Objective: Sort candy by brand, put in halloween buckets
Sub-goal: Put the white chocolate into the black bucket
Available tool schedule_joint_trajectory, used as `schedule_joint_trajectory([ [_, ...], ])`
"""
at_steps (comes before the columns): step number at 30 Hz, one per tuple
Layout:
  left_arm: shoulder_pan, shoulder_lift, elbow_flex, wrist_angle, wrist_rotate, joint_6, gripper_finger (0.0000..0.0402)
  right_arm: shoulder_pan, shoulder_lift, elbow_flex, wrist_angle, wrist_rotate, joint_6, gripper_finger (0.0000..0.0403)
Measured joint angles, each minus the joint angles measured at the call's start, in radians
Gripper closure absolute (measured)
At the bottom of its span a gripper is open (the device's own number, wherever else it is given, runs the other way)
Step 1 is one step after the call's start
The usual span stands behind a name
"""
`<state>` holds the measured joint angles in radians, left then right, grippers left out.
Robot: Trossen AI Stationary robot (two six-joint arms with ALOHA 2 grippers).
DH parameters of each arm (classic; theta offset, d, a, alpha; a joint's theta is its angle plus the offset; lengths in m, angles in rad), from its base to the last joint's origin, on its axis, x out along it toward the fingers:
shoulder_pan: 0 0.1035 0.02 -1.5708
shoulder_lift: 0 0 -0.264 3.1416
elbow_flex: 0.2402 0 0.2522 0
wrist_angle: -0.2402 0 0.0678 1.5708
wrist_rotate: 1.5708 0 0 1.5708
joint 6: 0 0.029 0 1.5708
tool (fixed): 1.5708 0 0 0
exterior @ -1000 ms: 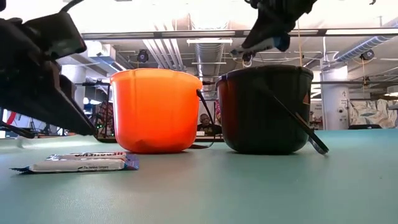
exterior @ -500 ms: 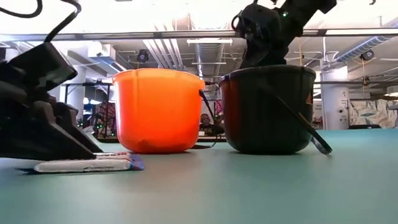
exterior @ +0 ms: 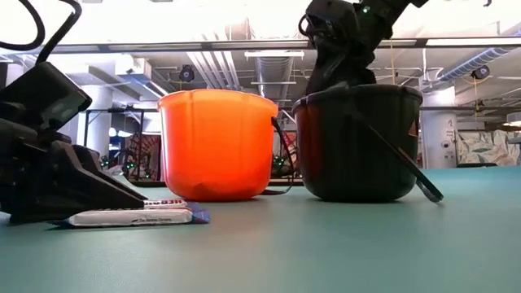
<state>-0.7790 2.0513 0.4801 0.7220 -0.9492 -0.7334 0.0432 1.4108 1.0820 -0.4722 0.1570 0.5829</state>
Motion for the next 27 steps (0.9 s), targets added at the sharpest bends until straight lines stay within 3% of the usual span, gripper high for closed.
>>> schedule_joint_trajectory([
  [8, -0.004, 0.015, -0.003, 0.023, -0.007, 0.024, 0.0301, 0.045, 0.000, 0.157, -0.208, 0.010, -0.007, 0.0230],
  [16, -0.002, -0.047, -0.007, -0.017, 0.049, 0.090, 0.0303, 0.105, -0.001, 0.254, -0.229, 0.154, -0.079, 0.0232],
  [20, 0.000, -0.192, -0.011, -0.205, 0.116, 0.125, 0.0303, 0.157, 0.014, 0.289, -0.127, 0.221, -0.154, 0.0237],
  [27, -0.001, -0.496, 0.049, -0.697, 0.178, 0.036, 0.0304, 0.239, 0.153, 0.347, 0.057, 0.246, -0.508, 0.0250],
])
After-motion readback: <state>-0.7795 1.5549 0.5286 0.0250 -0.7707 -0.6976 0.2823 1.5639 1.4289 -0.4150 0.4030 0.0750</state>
